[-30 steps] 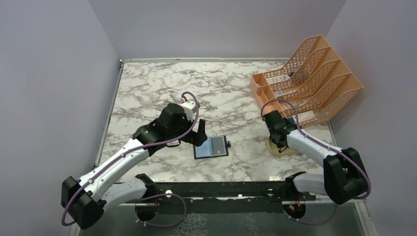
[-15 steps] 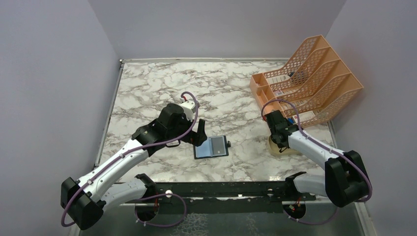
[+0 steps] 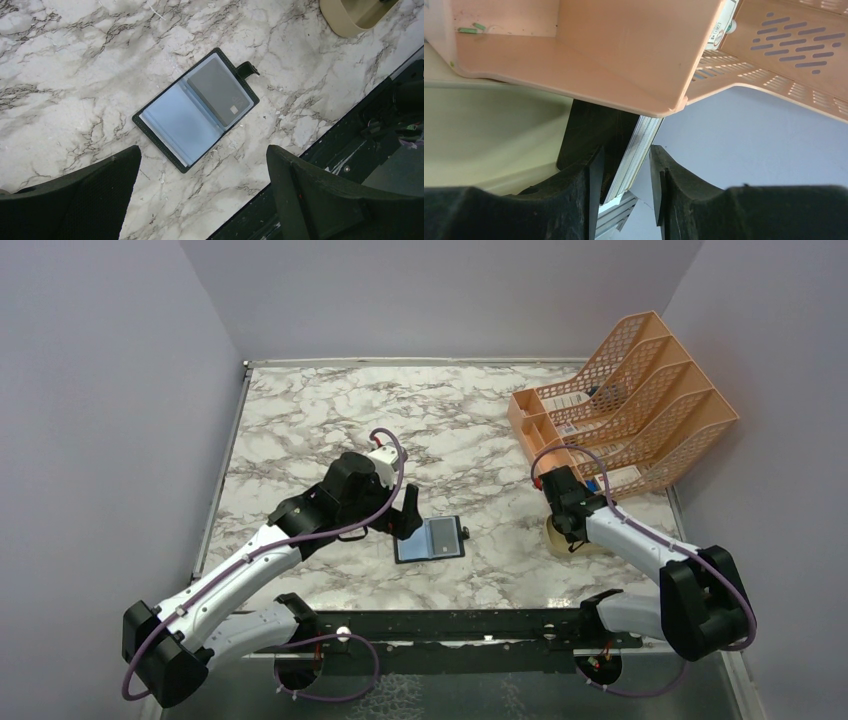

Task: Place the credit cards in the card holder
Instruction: Pick up the credit card from the storage box.

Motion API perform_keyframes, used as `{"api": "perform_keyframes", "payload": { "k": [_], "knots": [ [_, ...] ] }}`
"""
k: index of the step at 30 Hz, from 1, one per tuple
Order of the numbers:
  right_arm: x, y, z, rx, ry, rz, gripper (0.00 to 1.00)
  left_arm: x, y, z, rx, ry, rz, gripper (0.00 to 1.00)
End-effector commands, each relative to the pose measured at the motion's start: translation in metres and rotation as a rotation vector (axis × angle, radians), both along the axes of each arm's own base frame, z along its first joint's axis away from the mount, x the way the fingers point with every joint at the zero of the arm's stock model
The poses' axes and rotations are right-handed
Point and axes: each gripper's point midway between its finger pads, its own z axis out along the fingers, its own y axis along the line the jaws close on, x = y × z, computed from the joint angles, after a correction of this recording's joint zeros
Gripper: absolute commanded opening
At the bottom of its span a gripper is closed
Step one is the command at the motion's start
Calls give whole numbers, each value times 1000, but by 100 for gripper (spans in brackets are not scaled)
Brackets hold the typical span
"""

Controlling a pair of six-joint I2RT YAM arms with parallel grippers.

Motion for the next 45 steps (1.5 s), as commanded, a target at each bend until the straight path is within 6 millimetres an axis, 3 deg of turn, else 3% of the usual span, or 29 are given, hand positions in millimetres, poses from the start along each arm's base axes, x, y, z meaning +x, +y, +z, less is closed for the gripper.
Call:
{"api": "perform_keyframes", "payload": {
  "k": [1, 17, 27, 32, 38, 45],
  "knots": [
    [0, -1, -5, 9, -2, -9, 39, -1, 2, 2, 11, -25, -4, 99],
    [4, -6, 10, -6, -27, -35, 17, -5, -1, 2, 16, -34, -22, 99],
    [8, -2, 21, 30, -73, -25, 9, -5, -1, 1, 19, -32, -19, 99],
    [7, 8, 13, 99, -29, -24, 2, -6, -2, 1, 16, -28, -30, 99],
    [1, 24, 12, 202, 61, -43, 1, -8, -2, 0, 13, -26, -35, 99],
    [-1, 44, 24, 325, 117, -39, 1, 0, 5, -2, 41, -40, 22, 99]
  ]
}}
